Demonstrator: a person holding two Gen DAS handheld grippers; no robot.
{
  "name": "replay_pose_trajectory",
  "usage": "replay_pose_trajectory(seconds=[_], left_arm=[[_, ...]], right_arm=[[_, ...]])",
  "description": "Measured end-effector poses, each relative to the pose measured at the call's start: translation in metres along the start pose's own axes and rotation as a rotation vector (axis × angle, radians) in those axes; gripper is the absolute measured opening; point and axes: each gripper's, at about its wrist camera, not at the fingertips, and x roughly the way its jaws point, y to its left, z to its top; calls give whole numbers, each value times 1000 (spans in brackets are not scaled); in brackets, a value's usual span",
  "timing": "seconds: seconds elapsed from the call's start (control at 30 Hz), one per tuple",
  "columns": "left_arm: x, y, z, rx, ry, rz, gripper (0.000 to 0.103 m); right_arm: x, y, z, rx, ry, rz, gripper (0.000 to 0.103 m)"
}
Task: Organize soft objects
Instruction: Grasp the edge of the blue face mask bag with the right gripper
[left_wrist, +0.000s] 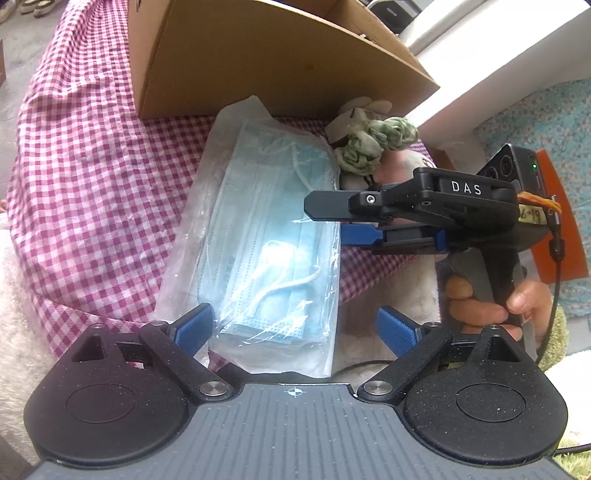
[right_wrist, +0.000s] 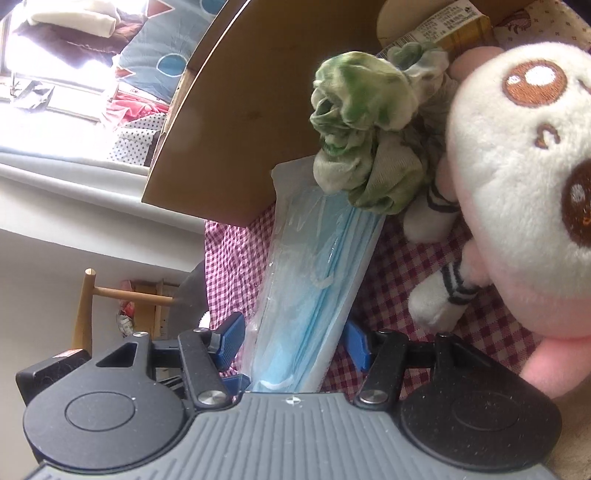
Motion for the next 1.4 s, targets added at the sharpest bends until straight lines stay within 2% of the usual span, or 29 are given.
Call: replay_pose_trajectory(seconds=[0.1,0.23,0.4,0.47,0.53,0.6,0.73,0.9,1.07,1.23,1.27,1.4], left_arm=[[-16,1,-3,-4,-44,38,95],[-34,8,0,-22,-89,48,95],[-29,10,20,4,-143,91,91],[-14,12,35,11,-135,97,79],[-1,11,44,8,-93,103,75],[12,13,50,19,-68,98,70],[20,7,55,69,-68,131,70],[16,12,57,54,-84,150,73],[16,16,53,42,-101,121,81],[21,10,44,-10,-57,-12,80],[20,10,42,-8,-64,-2,80],[15,6,41,45,-129,154,80]], right_arm=[[0,2,0,-15,-2,-12,60],[-1,1,0,-11,-4,-13,59],[0,2,0,1,-3,-16,58],[0,1,1,8,-3,-17,55],[-4,-2,4,14,-27,-41,50],[-6,-7,7,39,-30,-29,51],[-5,-9,8,47,-31,-25,50],[-3,-8,11,40,-29,-31,50],[0,-5,17,30,-22,-41,47],[0,-3,18,27,-34,-48,47],[0,-3,17,26,-34,-47,47],[3,2,16,2,-34,-53,47]])
